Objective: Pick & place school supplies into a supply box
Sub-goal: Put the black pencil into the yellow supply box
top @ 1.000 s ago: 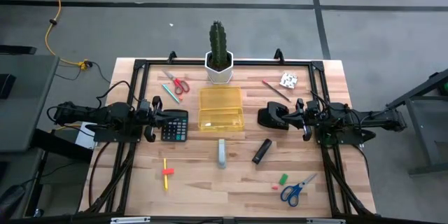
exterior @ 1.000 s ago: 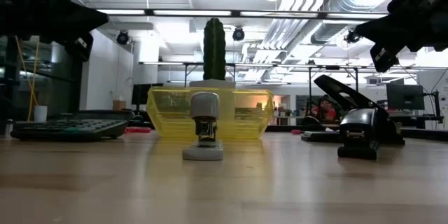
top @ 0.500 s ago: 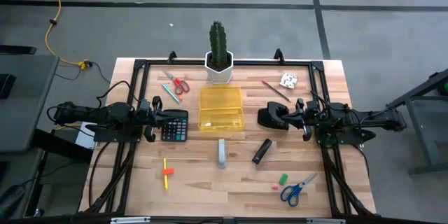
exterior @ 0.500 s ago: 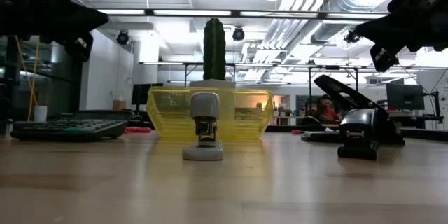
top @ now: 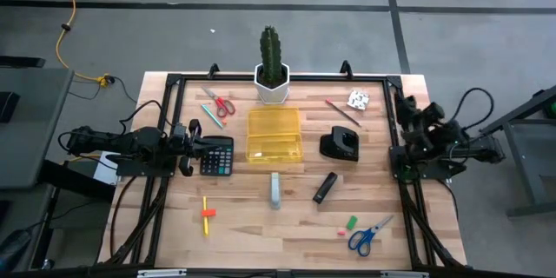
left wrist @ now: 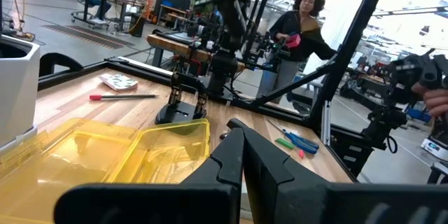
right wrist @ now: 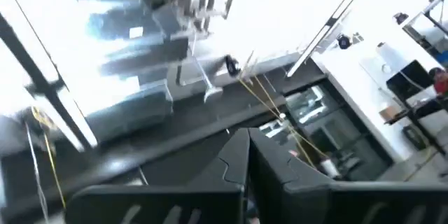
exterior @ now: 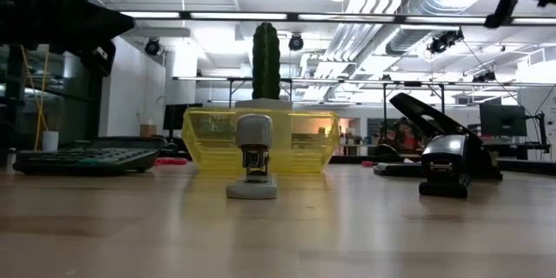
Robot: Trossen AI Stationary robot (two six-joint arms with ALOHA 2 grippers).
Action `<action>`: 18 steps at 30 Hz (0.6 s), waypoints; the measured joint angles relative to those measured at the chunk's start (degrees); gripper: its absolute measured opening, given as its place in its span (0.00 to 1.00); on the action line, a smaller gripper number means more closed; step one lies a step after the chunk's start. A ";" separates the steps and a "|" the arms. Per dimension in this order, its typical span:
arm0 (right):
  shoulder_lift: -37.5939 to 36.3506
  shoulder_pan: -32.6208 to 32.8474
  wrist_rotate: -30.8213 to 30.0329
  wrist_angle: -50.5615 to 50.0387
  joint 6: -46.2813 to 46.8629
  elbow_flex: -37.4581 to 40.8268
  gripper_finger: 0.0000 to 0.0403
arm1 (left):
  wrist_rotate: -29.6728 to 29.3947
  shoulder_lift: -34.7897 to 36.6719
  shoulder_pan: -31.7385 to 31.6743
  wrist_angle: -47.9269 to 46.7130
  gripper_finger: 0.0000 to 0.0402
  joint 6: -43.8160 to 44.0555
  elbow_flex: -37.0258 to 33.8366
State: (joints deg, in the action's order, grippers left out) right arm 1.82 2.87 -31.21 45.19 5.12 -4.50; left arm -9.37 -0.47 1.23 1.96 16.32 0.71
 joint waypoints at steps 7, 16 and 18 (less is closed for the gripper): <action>15.69 0.00 -2.28 -20.52 -2.71 -15.03 0.00 | 0.00 0.00 -0.01 0.00 0.00 0.02 0.00; 29.89 0.02 -2.85 -40.07 4.28 -25.95 0.00 | -0.22 0.00 0.00 7.40 0.00 4.04 0.00; 31.03 0.02 -2.84 -39.35 7.09 -25.95 0.00 | -1.74 0.01 0.00 11.20 0.00 6.61 0.00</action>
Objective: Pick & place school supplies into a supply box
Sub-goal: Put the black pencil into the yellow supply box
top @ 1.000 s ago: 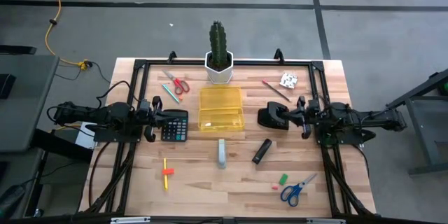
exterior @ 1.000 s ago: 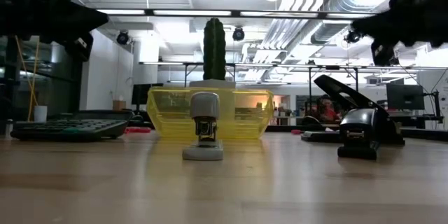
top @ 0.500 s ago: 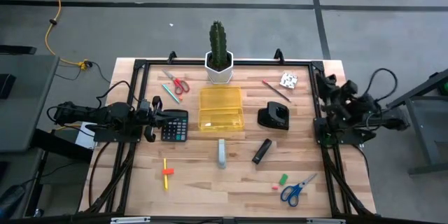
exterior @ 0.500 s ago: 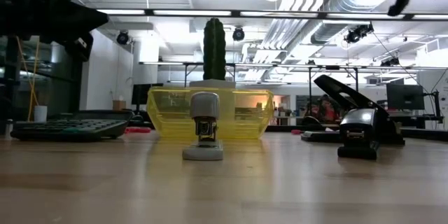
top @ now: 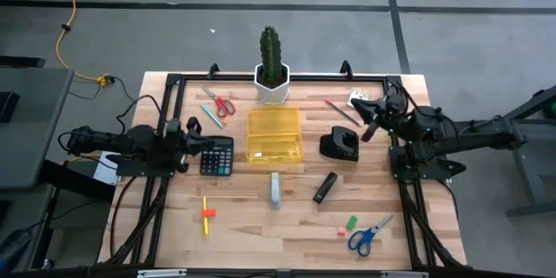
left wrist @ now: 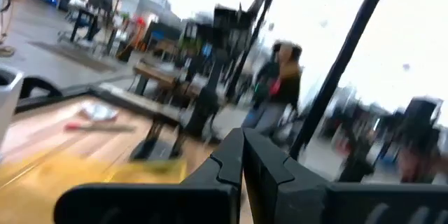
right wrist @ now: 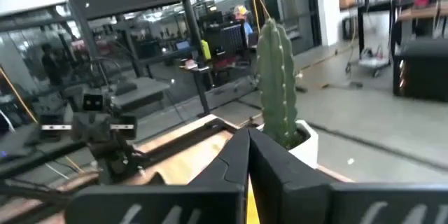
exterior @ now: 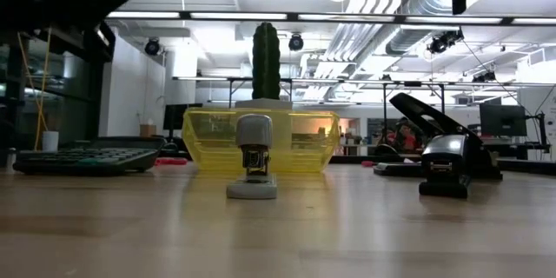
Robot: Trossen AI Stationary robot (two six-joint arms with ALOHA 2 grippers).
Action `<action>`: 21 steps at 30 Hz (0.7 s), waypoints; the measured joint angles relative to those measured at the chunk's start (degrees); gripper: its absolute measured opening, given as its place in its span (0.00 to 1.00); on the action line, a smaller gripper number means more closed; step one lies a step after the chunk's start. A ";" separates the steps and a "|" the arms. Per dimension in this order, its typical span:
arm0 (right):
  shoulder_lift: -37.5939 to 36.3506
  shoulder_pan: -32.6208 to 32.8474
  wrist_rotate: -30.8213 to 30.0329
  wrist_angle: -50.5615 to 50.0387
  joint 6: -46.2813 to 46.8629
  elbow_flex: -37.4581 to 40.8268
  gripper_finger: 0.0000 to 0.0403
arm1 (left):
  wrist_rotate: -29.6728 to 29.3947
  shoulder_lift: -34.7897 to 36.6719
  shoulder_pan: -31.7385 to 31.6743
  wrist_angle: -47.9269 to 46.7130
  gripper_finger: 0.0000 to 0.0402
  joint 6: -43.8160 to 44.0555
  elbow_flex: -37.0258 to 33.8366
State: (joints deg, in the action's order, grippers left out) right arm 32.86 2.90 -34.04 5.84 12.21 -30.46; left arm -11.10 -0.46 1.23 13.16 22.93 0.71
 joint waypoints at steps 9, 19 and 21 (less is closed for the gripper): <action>1.19 0.00 1.49 9.39 -2.49 -0.02 0.00 | -7.50 -6.51 -1.69 11.98 0.00 1.56 9.06; 1.65 -2.63 3.00 14.50 -8.53 -0.02 0.00 | -6.39 -29.01 -4.80 -15.99 0.00 -11.10 39.32; 1.64 -3.29 4.14 14.58 -8.64 -0.02 0.00 | -5.58 -30.71 -5.41 -16.70 0.00 -12.69 42.50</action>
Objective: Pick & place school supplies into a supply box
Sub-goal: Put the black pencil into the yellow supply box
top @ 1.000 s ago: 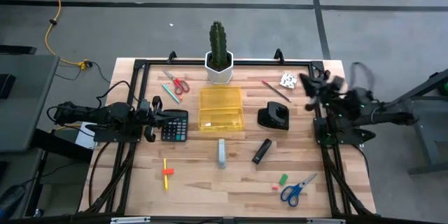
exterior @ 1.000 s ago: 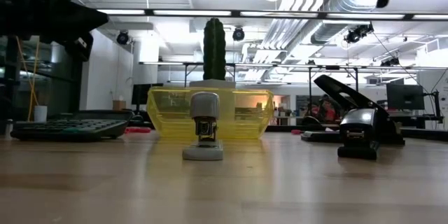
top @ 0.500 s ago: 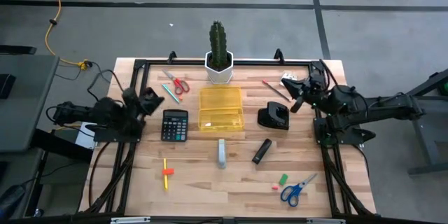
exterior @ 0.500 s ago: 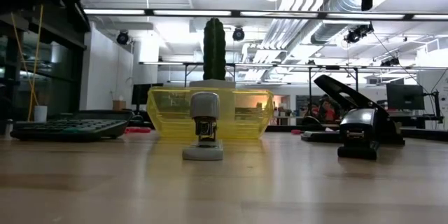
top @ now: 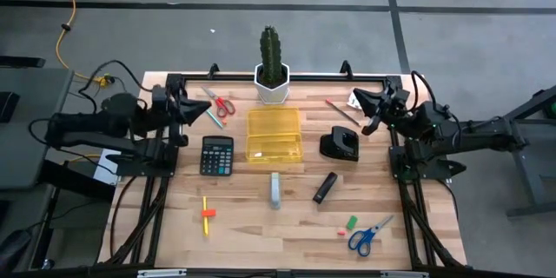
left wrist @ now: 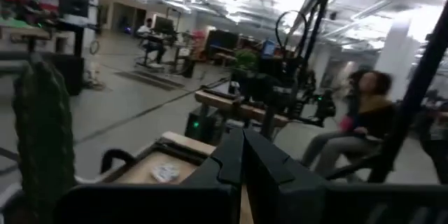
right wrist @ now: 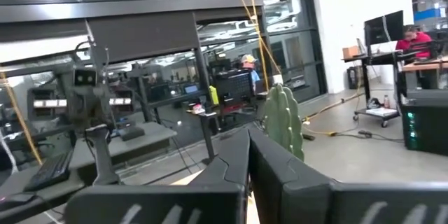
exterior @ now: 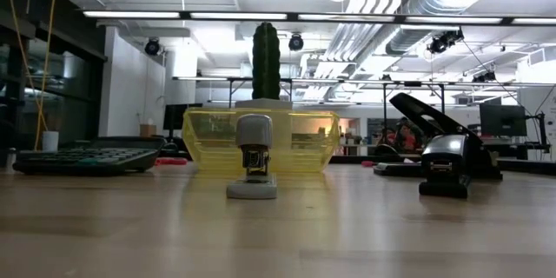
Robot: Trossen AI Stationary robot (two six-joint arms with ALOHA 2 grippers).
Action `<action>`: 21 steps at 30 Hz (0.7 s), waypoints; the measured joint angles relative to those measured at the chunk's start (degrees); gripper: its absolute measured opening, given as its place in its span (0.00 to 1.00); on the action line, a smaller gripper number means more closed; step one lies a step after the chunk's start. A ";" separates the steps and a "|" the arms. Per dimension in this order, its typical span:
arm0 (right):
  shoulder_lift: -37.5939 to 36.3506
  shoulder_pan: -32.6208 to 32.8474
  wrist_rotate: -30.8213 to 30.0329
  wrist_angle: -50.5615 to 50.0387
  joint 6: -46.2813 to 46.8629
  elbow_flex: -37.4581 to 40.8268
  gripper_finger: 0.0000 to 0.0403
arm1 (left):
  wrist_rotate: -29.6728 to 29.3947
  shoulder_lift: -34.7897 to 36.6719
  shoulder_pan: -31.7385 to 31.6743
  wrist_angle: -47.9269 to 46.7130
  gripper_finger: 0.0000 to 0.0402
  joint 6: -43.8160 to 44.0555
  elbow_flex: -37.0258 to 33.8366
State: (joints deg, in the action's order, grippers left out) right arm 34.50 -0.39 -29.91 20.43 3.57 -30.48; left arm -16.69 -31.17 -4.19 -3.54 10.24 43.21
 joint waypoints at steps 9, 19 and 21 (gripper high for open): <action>0.00 -1.65 6.05 -0.02 0.00 0.00 0.00 | 8.33 -1.15 -0.79 0.96 0.00 0.07 2.81; 8.22 -9.82 0.40 -27.37 18.05 -9.81 0.00 | 7.40 -1.53 -0.79 1.21 0.00 0.25 2.79; 12.30 -14.54 2.97 -36.22 21.51 -14.24 0.00 | 7.21 -1.72 -0.79 1.21 0.00 0.22 2.79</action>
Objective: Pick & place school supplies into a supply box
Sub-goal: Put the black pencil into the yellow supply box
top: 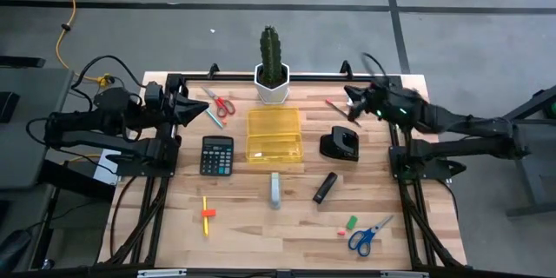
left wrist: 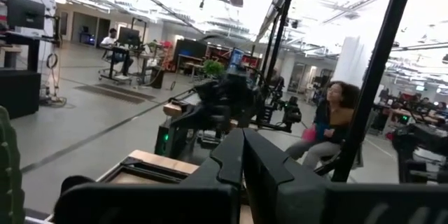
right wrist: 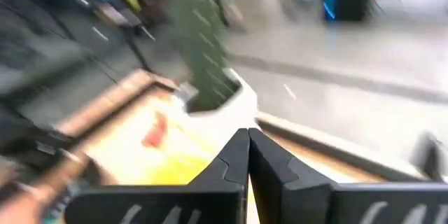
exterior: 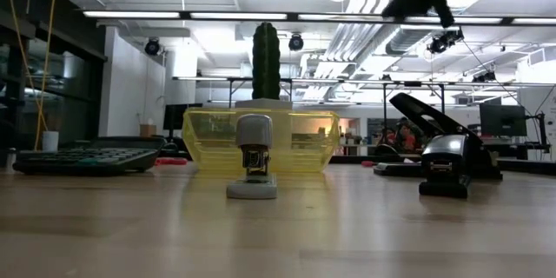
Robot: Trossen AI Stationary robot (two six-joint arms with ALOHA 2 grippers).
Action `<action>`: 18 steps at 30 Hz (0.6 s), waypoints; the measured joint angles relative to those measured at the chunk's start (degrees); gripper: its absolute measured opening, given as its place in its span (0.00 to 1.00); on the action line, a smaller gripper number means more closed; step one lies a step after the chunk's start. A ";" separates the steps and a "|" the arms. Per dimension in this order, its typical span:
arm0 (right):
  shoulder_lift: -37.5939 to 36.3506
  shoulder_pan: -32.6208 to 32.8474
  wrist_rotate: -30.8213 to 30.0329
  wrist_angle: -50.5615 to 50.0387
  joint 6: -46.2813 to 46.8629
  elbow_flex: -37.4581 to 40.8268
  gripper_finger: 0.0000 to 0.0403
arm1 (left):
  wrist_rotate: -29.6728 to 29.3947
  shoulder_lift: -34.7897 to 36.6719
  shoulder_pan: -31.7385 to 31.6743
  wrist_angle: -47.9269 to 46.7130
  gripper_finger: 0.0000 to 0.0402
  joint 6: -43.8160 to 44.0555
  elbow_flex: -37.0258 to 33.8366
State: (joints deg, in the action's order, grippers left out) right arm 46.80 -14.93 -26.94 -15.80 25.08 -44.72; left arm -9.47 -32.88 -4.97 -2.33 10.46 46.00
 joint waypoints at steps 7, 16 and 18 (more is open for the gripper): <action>15.30 -15.82 16.60 -19.85 -2.97 -9.00 0.03 | -0.04 -0.13 0.00 0.00 0.00 0.35 0.00; 33.45 -27.71 28.19 -20.33 -4.54 -9.47 0.39 | -0.17 -0.13 0.00 0.00 0.00 0.46 0.00; 37.36 -28.62 30.72 -19.46 -4.69 -9.47 0.46 | -0.17 -0.13 0.00 0.01 0.00 0.43 0.00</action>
State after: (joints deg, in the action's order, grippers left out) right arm 84.16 -43.54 3.78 -35.26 20.39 -54.19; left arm -9.65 -33.01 -4.97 -2.32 10.89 46.00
